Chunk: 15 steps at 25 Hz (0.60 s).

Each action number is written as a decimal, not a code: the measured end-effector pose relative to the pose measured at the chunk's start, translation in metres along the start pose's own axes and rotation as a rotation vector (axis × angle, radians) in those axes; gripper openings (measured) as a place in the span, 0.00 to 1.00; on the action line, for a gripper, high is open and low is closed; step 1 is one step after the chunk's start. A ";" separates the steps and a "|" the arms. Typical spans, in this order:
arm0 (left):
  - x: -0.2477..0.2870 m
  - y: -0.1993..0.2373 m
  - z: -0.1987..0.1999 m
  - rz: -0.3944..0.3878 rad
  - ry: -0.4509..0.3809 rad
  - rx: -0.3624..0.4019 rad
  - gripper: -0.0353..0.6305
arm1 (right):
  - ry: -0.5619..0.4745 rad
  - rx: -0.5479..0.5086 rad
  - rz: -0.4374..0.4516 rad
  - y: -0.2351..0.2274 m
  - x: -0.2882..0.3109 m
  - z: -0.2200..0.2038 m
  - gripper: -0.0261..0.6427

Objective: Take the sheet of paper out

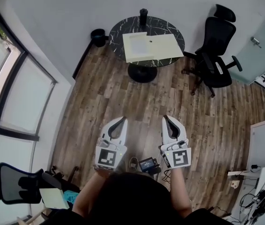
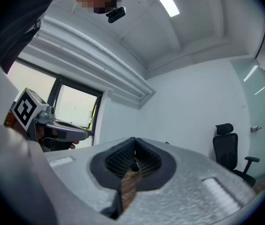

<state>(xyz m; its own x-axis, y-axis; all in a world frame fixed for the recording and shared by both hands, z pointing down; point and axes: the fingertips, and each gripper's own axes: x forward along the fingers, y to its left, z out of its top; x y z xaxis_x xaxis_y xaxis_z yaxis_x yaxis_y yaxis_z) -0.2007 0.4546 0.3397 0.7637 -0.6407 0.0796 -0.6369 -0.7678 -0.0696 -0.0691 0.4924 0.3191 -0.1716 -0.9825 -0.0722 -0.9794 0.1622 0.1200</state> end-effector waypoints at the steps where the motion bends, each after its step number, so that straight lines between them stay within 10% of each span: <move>1: 0.007 0.002 -0.001 -0.009 0.001 -0.002 0.04 | 0.004 0.000 -0.007 -0.004 0.004 -0.002 0.04; 15: 0.125 0.075 -0.001 -0.143 -0.005 0.015 0.04 | 0.077 -0.024 -0.055 -0.068 0.120 -0.008 0.04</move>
<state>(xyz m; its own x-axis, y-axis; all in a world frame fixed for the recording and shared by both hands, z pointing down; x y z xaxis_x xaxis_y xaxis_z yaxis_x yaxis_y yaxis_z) -0.1536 0.3169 0.3453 0.8471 -0.5245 0.0849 -0.5197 -0.8512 -0.0730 -0.0221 0.3631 0.3100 -0.1083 -0.9941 -0.0031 -0.9842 0.1068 0.1414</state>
